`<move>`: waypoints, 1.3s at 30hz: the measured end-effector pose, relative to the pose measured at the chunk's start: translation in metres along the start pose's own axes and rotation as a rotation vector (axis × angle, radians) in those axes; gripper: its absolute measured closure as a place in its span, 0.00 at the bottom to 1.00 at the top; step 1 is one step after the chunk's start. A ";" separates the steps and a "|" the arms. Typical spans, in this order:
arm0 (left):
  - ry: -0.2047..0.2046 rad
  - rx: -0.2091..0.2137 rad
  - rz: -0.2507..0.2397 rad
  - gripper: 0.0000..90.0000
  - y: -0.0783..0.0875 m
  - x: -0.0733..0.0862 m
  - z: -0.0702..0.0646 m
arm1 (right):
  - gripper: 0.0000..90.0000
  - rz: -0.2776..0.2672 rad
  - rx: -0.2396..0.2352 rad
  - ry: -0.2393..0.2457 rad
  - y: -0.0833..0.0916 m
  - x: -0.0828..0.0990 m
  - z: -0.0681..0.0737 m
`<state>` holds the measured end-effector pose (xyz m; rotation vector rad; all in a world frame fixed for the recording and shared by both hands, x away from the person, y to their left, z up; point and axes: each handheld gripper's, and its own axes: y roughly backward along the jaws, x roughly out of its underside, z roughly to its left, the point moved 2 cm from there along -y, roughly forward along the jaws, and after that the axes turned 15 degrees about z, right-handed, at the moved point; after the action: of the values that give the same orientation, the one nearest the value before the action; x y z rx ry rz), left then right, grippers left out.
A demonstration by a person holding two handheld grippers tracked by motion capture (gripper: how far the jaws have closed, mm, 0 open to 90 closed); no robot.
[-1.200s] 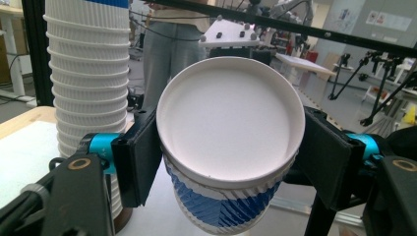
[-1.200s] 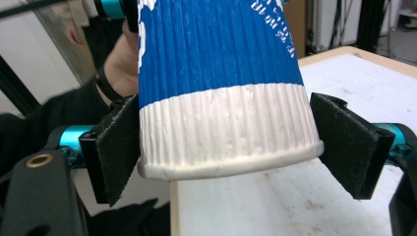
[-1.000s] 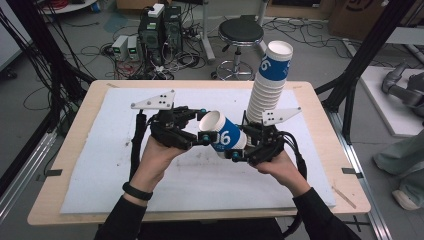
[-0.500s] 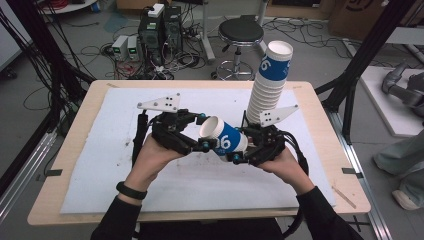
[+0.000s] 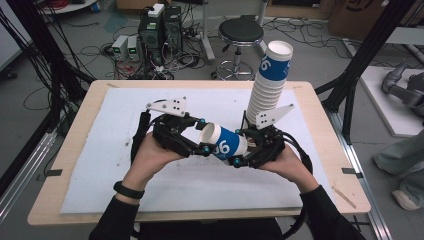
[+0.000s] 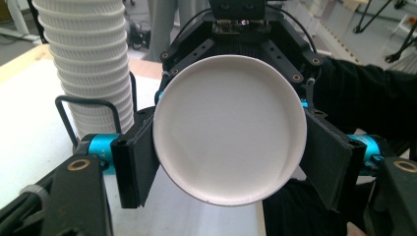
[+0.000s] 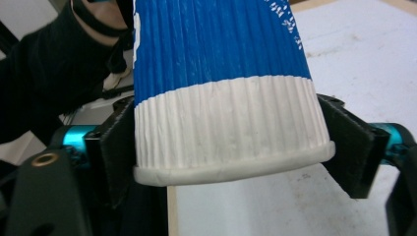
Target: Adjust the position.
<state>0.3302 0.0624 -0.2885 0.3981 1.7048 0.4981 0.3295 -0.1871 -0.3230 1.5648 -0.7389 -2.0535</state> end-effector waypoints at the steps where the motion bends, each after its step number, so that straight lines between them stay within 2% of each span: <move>1: 0.000 0.007 -0.027 0.33 0.002 0.000 0.001 | 0.18 -0.021 0.000 -0.007 0.002 0.000 0.000; 5: -0.010 0.031 -0.145 0.33 0.005 -0.001 0.000 | 0.18 -0.112 -0.022 -0.016 0.005 -0.002 0.002; 11: 0.013 0.041 -0.242 0.33 0.006 0.002 0.003 | 0.18 -0.197 -0.026 -0.039 0.012 -0.003 0.002; 14: 0.017 0.050 -0.275 0.33 0.007 0.002 0.004 | 0.18 -0.233 -0.032 -0.044 0.013 -0.002 0.003; 16: 0.019 0.051 -0.279 0.33 0.007 0.002 0.004 | 0.18 -0.253 -0.038 -0.044 0.013 -0.002 0.003; 21: 0.022 0.050 -0.281 0.33 0.005 0.003 0.004 | 0.19 -0.246 -0.028 -0.039 0.011 -0.002 0.002; 29: 0.014 0.031 -0.213 0.33 0.005 0.004 0.003 | 0.21 -0.206 -0.008 -0.012 0.014 -0.001 0.002; 31: 0.013 0.007 -0.176 0.32 0.006 0.004 0.003 | 0.21 -0.192 0.001 -0.009 0.014 -0.001 0.001; 33: 0.021 0.006 -0.120 0.27 0.007 0.004 0.002 | 0.21 -0.172 -0.003 -0.016 0.015 0.000 -0.001; 36: 0.003 -0.009 -0.034 0.25 0.008 0.003 0.000 | 0.22 -0.129 0.005 -0.016 0.016 0.000 -0.002; 39: -0.006 -0.015 0.020 0.24 0.005 0.001 -0.003 | 0.22 -0.074 0.002 -0.010 0.016 -0.001 -0.001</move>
<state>0.3267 0.0667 -0.2861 0.4051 1.6918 0.5235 0.3307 -0.1984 -0.3120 1.6070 -0.6965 -2.1149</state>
